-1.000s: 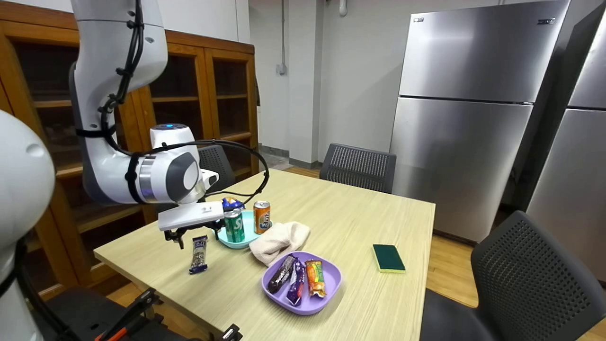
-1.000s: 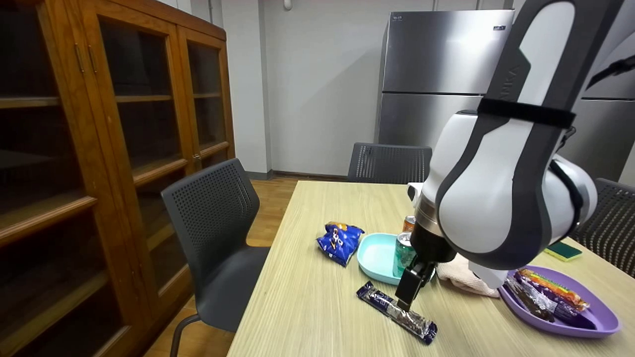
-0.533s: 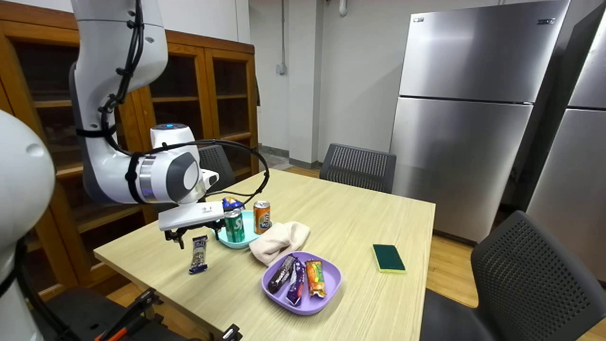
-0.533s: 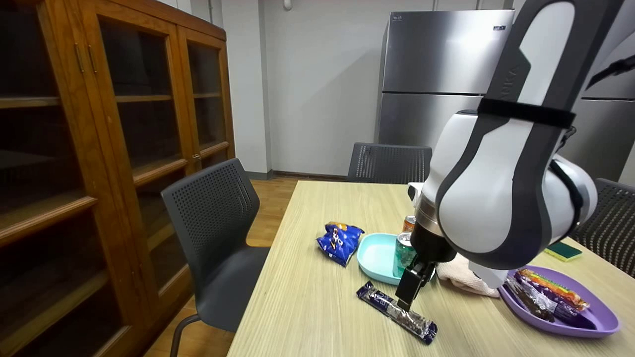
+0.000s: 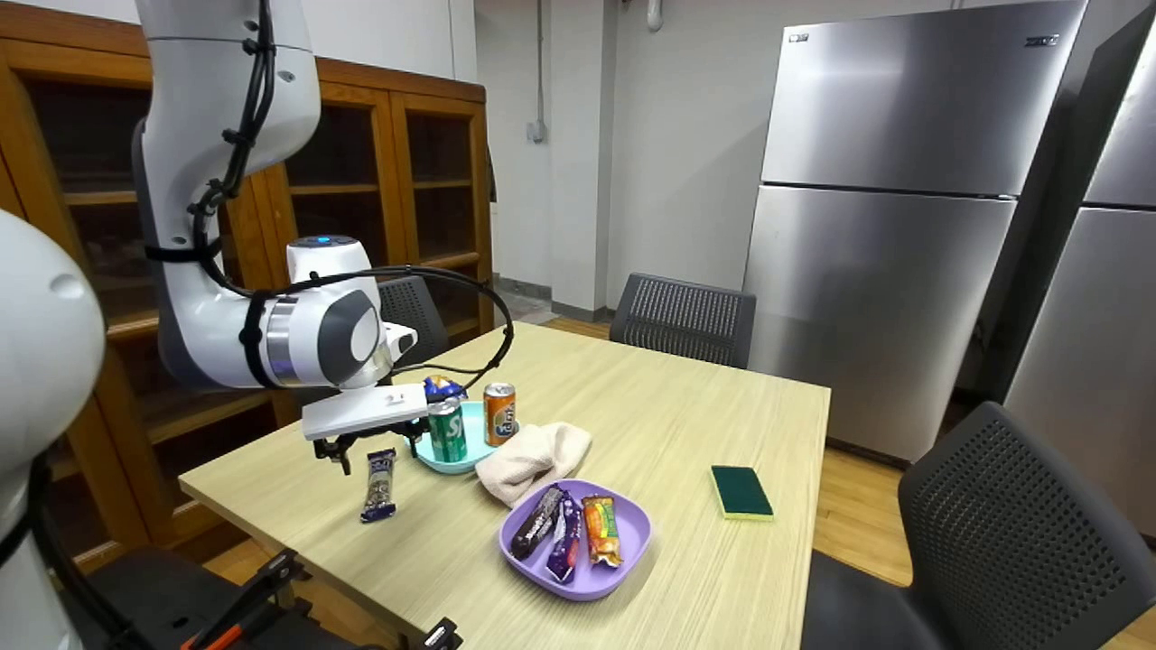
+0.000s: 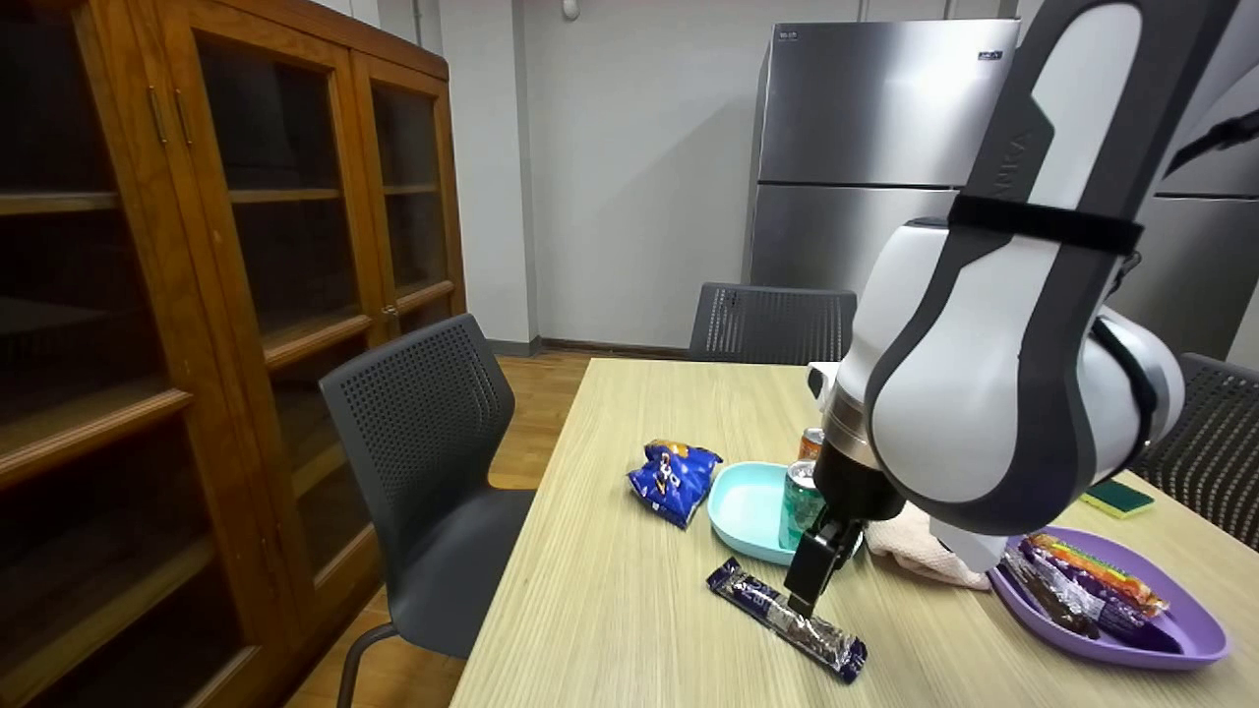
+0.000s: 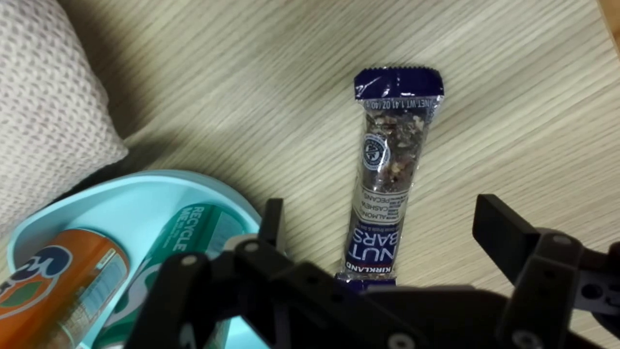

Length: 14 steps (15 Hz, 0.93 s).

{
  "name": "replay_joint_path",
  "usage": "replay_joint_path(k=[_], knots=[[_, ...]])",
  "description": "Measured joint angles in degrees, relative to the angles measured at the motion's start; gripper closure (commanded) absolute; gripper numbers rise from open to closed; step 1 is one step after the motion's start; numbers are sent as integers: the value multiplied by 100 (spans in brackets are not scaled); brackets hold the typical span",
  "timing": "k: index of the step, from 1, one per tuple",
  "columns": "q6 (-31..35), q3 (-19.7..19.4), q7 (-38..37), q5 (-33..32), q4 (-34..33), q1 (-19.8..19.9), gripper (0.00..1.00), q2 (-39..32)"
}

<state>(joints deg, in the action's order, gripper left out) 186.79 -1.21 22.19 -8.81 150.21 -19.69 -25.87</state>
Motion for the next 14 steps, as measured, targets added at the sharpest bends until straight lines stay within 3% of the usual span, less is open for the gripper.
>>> replay_joint_path(k=[14], knots=[[-32, -25, -157, -182, -778, -326, 0, -831]])
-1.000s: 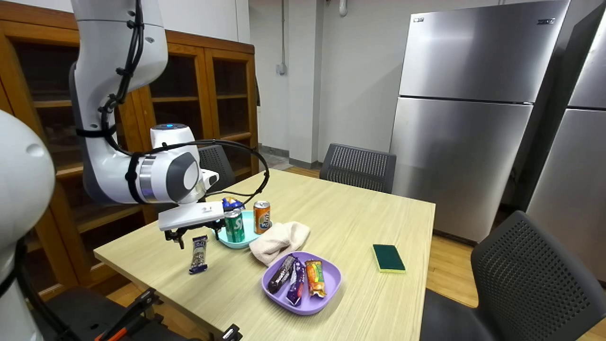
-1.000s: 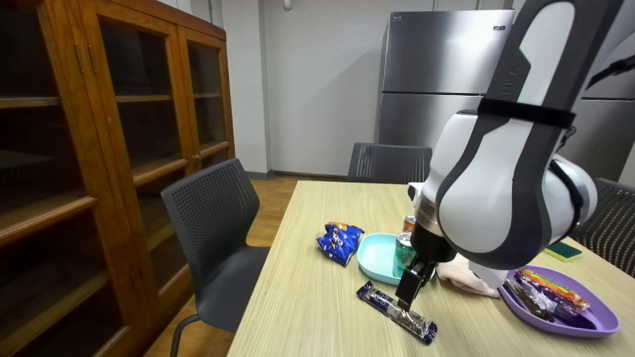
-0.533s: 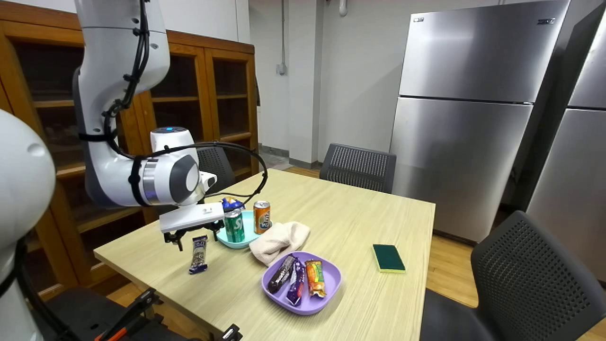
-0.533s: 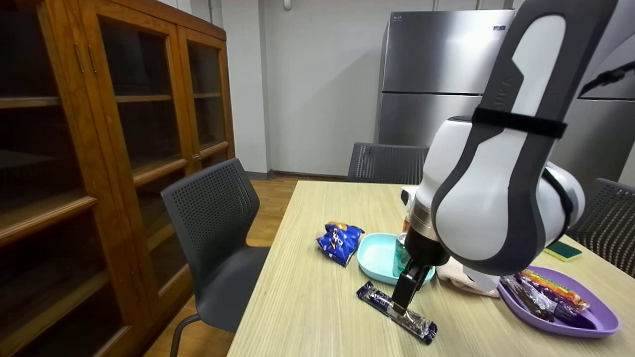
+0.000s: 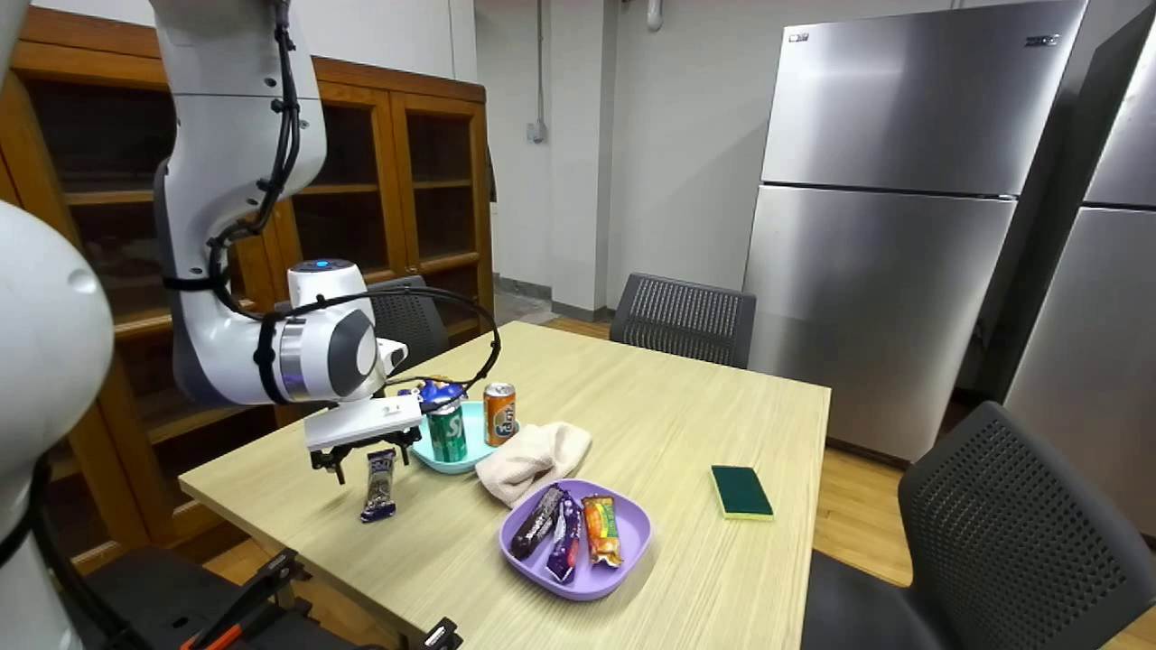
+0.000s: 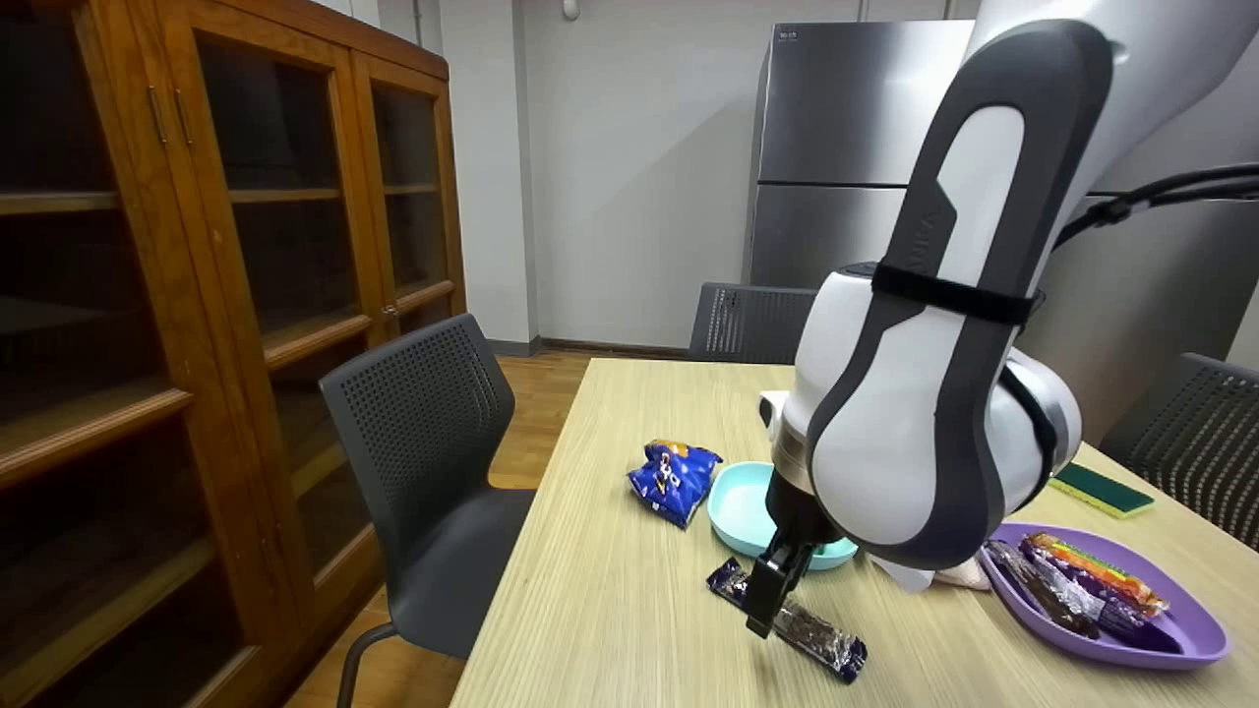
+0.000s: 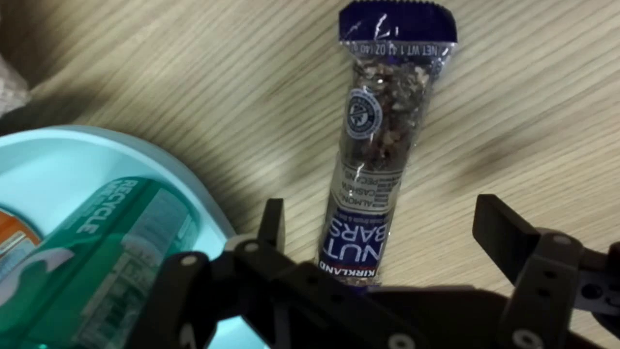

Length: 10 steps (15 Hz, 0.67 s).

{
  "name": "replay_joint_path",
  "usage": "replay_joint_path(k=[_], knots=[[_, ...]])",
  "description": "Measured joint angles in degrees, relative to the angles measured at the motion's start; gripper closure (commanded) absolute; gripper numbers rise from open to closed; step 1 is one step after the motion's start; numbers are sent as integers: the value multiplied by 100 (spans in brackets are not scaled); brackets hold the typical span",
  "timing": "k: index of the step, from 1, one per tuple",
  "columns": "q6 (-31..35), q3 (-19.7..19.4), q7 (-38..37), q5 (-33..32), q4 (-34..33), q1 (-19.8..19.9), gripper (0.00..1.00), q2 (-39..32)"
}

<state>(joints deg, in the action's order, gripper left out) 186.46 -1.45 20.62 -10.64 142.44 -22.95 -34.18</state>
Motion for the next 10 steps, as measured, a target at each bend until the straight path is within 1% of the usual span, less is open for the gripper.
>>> replay_joint_path(k=[5, 10], knots=[[-40, -3, -108, 0, -294, -86, 0, -331], [-271, -4, -177, -14, -340, -128, 0, -382]])
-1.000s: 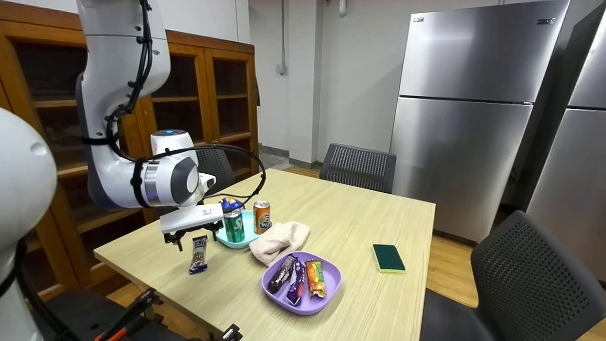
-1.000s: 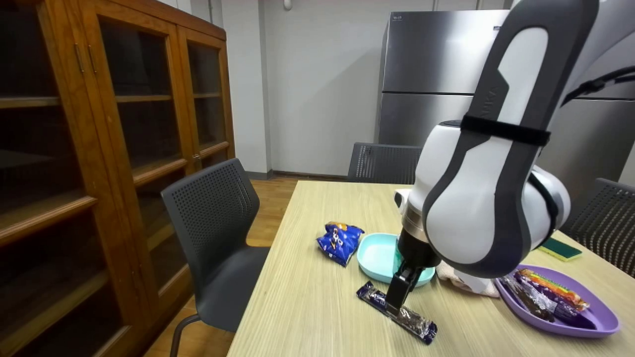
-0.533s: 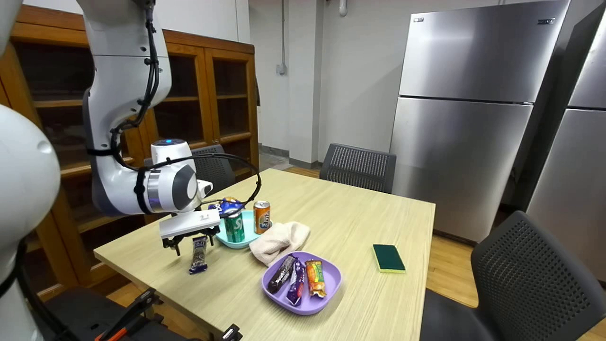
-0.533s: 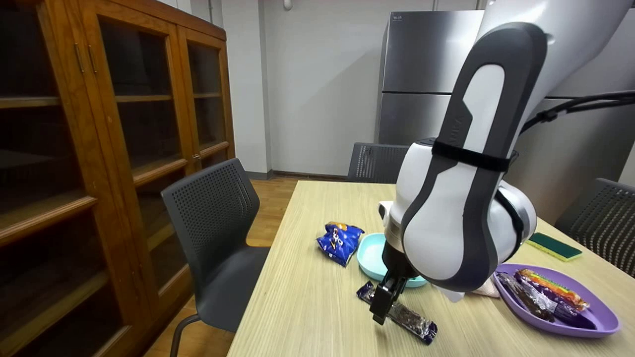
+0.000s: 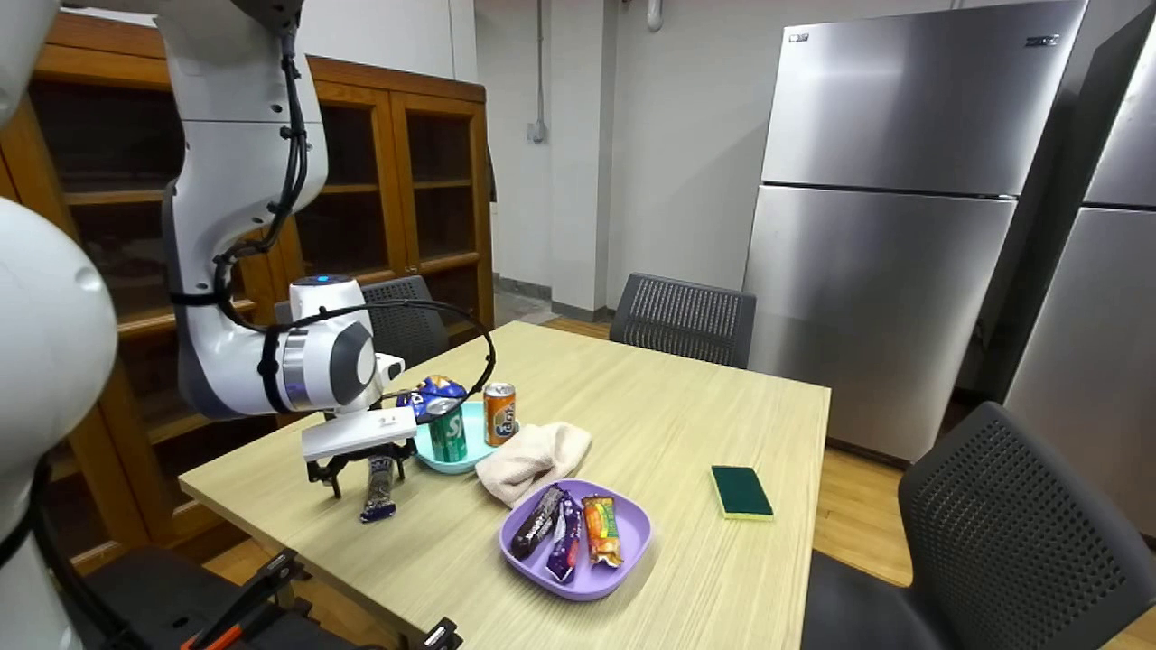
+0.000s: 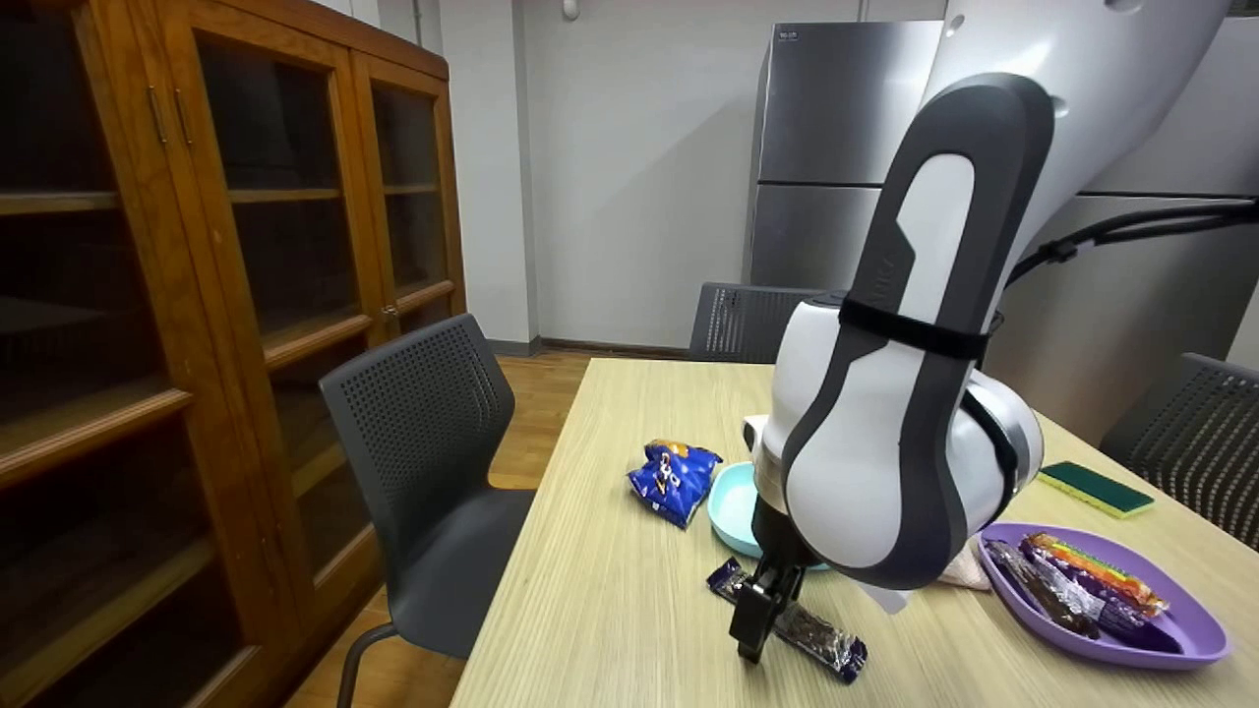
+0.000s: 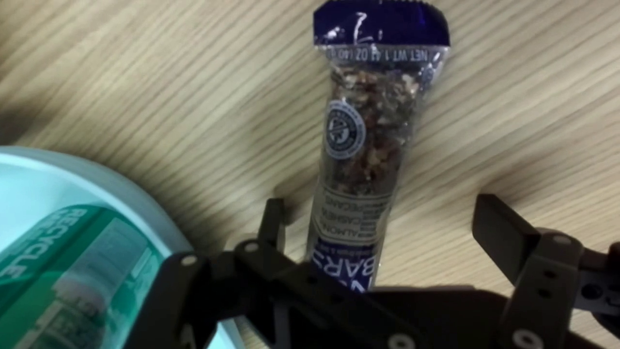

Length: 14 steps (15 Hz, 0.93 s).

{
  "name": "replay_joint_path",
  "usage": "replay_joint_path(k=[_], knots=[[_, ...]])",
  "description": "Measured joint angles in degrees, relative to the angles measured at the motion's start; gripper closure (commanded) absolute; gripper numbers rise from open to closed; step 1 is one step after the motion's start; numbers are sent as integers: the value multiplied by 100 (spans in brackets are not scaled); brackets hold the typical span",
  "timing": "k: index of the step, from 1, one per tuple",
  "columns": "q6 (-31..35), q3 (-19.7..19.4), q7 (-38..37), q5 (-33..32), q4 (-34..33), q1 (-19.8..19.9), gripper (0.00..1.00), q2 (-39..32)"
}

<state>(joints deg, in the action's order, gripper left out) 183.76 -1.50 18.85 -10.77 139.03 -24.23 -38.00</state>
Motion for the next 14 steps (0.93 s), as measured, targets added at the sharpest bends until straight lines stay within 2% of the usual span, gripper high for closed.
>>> replay_joint_path(k=[11, 12, 14], knots=[[-149, -100, -21, -90, 0, -25, 0, 107], [-193, -105, -22, -100, 0, -25, 25, 122], [-254, -104, -22, -131, 0, -25, 34, 128]])
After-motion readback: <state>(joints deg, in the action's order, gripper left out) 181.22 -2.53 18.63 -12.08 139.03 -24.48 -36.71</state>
